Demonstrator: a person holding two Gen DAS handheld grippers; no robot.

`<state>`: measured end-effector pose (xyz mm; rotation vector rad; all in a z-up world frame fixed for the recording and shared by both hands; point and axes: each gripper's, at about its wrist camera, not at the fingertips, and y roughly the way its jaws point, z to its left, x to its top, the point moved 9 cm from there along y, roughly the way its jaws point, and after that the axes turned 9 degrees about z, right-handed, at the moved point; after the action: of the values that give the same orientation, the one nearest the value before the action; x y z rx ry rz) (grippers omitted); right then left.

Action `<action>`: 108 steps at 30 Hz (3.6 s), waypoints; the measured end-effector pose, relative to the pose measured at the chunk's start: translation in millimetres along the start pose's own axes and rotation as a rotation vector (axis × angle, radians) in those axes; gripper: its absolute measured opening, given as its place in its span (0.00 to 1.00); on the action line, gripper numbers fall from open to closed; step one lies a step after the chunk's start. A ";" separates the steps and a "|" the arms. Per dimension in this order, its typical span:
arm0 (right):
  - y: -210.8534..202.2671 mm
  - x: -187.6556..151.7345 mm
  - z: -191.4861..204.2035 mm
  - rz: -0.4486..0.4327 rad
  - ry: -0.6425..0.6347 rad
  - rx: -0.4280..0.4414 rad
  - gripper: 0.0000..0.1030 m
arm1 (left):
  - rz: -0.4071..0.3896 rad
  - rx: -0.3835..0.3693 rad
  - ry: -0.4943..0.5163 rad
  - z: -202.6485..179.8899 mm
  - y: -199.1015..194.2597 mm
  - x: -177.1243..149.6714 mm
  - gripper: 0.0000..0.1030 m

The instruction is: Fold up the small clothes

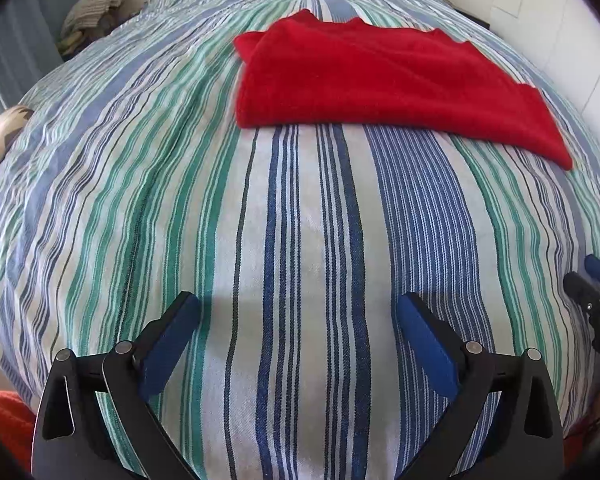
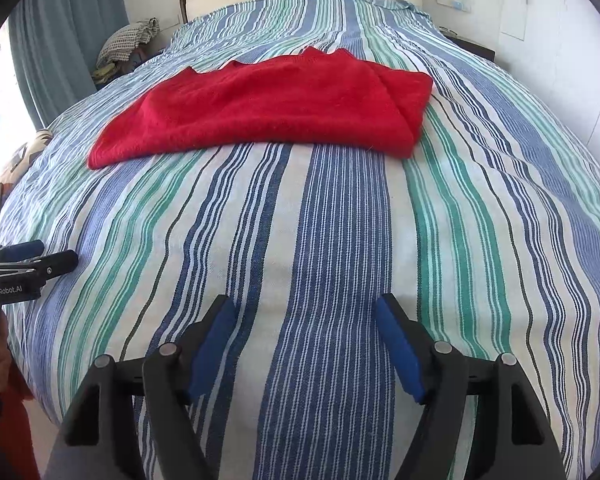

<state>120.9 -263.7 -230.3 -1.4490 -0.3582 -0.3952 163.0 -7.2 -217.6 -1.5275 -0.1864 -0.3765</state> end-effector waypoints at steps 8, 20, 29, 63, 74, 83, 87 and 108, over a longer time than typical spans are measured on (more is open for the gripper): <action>2.2 -3.4 1.2 -0.033 -0.015 -0.008 0.72 | -0.017 0.007 0.016 -1.6 5.0 -3.7 1.00; 3.3 -4.8 1.3 -0.047 -0.028 -0.001 0.73 | -0.037 0.024 0.028 -3.5 5.6 -6.8 1.00; 3.2 -5.3 1.8 -0.045 -0.034 -0.012 0.73 | -0.054 0.019 0.032 -4.9 3.8 -7.5 1.00; -10.8 278.9 70.0 -0.036 0.092 0.348 0.09 | -0.057 -0.195 -0.175 69.4 -9.7 21.5 0.98; 89.9 237.1 255.5 0.229 -0.156 0.459 0.55 | -0.038 -0.195 -0.277 104.5 -7.8 17.3 0.98; 22.8 261.8 214.3 0.055 -0.149 0.449 0.62 | -0.026 -0.245 -0.318 112.8 -8.1 17.3 0.98; 49.1 247.1 229.0 0.082 -0.292 0.301 0.43 | -0.025 -0.237 -0.321 116.2 -7.9 15.1 0.98; 31.8 178.0 155.2 0.117 -0.323 0.229 0.25 | -0.021 -0.187 -0.303 116.4 -5.0 11.9 0.98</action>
<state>293.4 -114.4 -161.4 -1.3004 -0.5564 -0.0212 185.6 106.8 -203.7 -1.7644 -0.4144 -0.1808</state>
